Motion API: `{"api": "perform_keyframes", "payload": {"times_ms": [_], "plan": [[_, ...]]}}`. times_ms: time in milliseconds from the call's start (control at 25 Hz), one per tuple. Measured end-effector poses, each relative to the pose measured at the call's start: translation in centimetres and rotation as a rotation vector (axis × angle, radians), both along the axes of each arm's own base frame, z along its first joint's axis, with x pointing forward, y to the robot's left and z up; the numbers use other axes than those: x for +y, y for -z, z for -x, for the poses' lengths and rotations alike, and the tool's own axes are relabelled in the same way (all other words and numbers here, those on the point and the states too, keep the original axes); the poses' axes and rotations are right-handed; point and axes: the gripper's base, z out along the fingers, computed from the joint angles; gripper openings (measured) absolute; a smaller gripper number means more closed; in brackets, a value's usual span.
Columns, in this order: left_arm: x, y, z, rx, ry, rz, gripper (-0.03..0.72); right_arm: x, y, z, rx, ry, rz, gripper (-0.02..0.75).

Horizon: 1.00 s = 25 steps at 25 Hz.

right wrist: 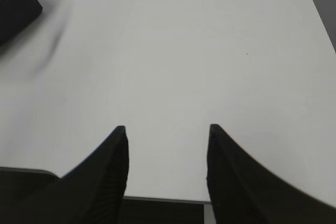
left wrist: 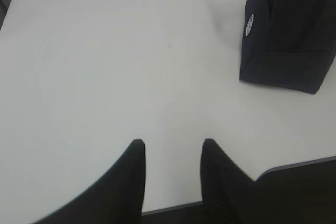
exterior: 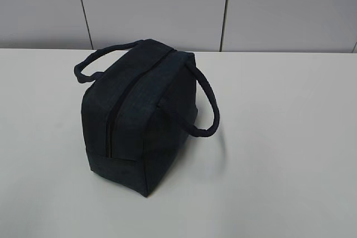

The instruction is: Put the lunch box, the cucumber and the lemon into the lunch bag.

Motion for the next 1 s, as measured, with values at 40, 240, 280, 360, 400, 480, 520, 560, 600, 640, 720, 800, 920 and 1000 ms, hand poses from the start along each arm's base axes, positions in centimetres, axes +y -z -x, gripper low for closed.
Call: {"api": "perform_keyframes", "payload": {"times_ms": [40,240,280,360,400,480,520,560,600,640,720,800,920,1000], "plan": [[0.0,0.0,0.0,0.0,0.0,0.0,0.239,0.0,0.0,0.0,0.0,0.0,0.0,0.366],[0.0,0.0,0.0,0.0,0.0,0.0,0.239,0.0,0.0,0.0,0.0,0.0,0.0,0.366],[0.0,0.0,0.0,0.0,0.0,0.0,0.239,0.0,0.0,0.0,0.0,0.0,0.0,0.367],[0.0,0.0,0.0,0.0,0.0,0.0,0.239,0.0,0.0,0.0,0.0,0.0,0.0,0.367],[0.0,0.0,0.0,0.0,0.0,0.0,0.239,0.0,0.0,0.0,0.0,0.0,0.0,0.367],[0.0,0.0,0.0,0.0,0.0,0.0,0.239,0.0,0.0,0.0,0.0,0.0,0.0,0.367],[0.0,0.0,0.0,0.0,0.0,0.0,0.239,0.0,0.0,0.0,0.0,0.0,0.0,0.367],[0.0,0.0,0.0,0.0,0.0,0.0,0.239,0.0,0.0,0.0,0.0,0.0,0.0,0.367],[0.0,0.0,0.0,0.0,0.0,0.0,0.239,0.0,0.0,0.0,0.0,0.0,0.0,0.366],[0.0,0.0,0.0,0.0,0.0,0.0,0.239,0.0,0.0,0.0,0.0,0.0,0.0,0.366],[0.0,0.0,0.0,0.0,0.0,0.0,0.239,0.0,0.0,0.0,0.0,0.0,0.0,0.366],[0.0,0.0,0.0,0.0,0.0,0.0,0.239,0.0,0.0,0.0,0.0,0.0,0.0,0.366],[0.0,0.0,0.0,0.0,0.0,0.0,0.239,0.0,0.0,0.0,0.0,0.0,0.0,0.367],[0.0,0.0,0.0,0.0,0.0,0.0,0.239,0.0,0.0,0.0,0.0,0.0,0.0,0.367]]}}
